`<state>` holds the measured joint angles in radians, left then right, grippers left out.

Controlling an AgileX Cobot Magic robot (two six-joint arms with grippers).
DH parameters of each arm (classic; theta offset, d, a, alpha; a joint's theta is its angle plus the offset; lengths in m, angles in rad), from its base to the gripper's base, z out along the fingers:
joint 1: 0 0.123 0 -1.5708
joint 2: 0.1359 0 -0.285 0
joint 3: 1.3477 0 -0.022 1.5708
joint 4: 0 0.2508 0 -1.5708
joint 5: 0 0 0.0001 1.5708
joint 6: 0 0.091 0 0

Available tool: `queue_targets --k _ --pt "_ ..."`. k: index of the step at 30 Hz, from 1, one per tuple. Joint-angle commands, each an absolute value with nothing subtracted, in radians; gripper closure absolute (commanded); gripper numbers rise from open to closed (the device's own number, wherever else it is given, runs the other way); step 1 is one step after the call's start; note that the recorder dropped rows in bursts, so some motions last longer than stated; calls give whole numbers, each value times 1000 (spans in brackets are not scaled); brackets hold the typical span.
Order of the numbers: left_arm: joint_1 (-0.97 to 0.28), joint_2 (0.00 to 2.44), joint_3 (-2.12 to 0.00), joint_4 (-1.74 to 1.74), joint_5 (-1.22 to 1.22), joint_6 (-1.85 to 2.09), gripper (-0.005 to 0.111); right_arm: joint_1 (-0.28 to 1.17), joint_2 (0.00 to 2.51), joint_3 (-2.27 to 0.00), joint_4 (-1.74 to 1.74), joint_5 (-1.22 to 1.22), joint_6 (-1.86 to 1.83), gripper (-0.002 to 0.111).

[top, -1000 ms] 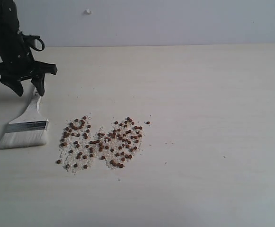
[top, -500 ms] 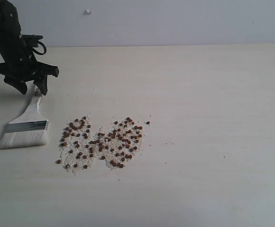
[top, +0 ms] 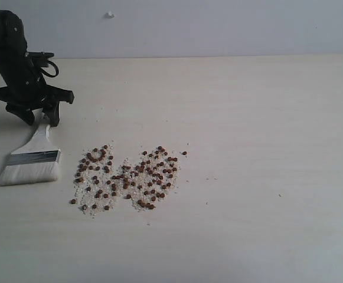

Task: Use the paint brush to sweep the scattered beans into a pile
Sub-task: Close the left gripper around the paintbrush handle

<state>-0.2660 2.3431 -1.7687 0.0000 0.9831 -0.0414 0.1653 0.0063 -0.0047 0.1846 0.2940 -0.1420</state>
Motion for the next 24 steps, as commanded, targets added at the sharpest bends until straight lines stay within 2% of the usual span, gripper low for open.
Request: queue_targets --k 1,7,10,17,20,24 --pt "-271 2340 -1754 -22 976 -65 52 163 0 0 185 289 -143 108" --pt "-273 2340 -1753 -22 999 -79 52 163 0 0 185 289 -143 108" --pt "-273 2340 -1753 -22 999 -82 56 163 0 0 185 289 -143 108" --pt "-273 2340 -1753 -22 1006 -57 78 163 0 0 185 289 -143 108" --pt "-273 2340 -1753 -22 1008 -46 104 163 0 0 185 289 -143 108" --pt "-273 2336 -1758 -22 1006 -38 107 163 0 0 185 289 -143 108"
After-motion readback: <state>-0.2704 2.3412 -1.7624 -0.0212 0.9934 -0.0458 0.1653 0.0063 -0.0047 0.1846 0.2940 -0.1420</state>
